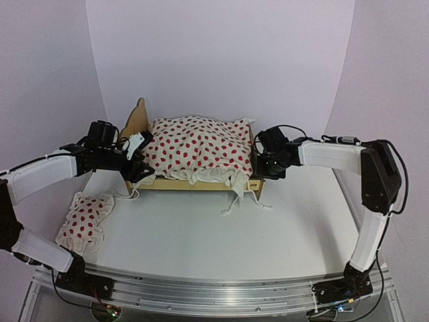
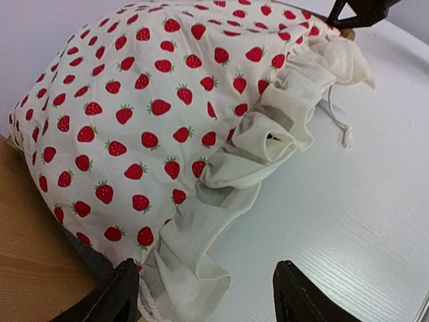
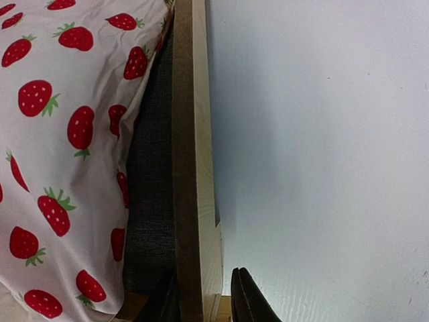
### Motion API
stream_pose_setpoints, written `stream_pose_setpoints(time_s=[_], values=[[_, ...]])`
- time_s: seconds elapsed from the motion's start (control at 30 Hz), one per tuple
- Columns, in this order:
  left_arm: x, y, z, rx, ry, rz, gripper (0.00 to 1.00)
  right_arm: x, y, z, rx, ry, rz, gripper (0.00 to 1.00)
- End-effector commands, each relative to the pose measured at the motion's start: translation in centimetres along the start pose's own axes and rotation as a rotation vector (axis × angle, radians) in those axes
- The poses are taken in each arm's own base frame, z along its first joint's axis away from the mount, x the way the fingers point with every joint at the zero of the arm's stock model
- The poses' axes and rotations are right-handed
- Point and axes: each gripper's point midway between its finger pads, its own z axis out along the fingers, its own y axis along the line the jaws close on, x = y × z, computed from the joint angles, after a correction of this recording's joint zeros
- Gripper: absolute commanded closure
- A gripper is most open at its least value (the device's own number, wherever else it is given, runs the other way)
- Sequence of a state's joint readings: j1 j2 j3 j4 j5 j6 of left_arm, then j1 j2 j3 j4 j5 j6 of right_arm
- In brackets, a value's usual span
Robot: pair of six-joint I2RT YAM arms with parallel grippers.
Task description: Set up the pet bed
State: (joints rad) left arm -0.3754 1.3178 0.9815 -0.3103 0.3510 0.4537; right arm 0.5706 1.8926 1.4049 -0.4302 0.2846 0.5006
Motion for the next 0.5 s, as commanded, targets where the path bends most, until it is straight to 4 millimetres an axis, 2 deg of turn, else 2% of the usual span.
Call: stream_pose_setpoints(time_s=[0.0, 0.13, 0.23, 0.3, 0.37, 0.47], values=[[-4.5, -0.9, -1.4, 0.091, -0.109, -0.03, 0.31, 2.4, -7.7, -1.9, 0.241, 0.082, -0.016, 0.76], [-4.9, -2.5, -1.0, 0.149, -0.108, -0.004, 0.33, 3.5, -10.2, -3.9, 0.279, 0.084, 0.011, 0.74], [-5.6, -4.4, -0.9, 0.204, -0.117, 0.021, 0.33, 3.9, -11.9, -5.3, 0.298, 0.076, 0.02, 0.7], [-5.7, -5.9, -0.7, 0.243, -0.112, 0.048, 0.33, 3.8, -12.5, -6.0, 0.278, 0.076, 0.011, 0.64], [-5.0, -7.7, -0.1, 0.277, -0.082, 0.083, 0.33, 3.1, -11.7, -6.7, 0.207, 0.08, -0.026, 0.54], [-3.4, -10.7, 1.1, 0.329, -0.042, 0.137, 0.32, 1.9, -8.7, -8.3, 0.042, 0.087, -0.117, 0.41]])
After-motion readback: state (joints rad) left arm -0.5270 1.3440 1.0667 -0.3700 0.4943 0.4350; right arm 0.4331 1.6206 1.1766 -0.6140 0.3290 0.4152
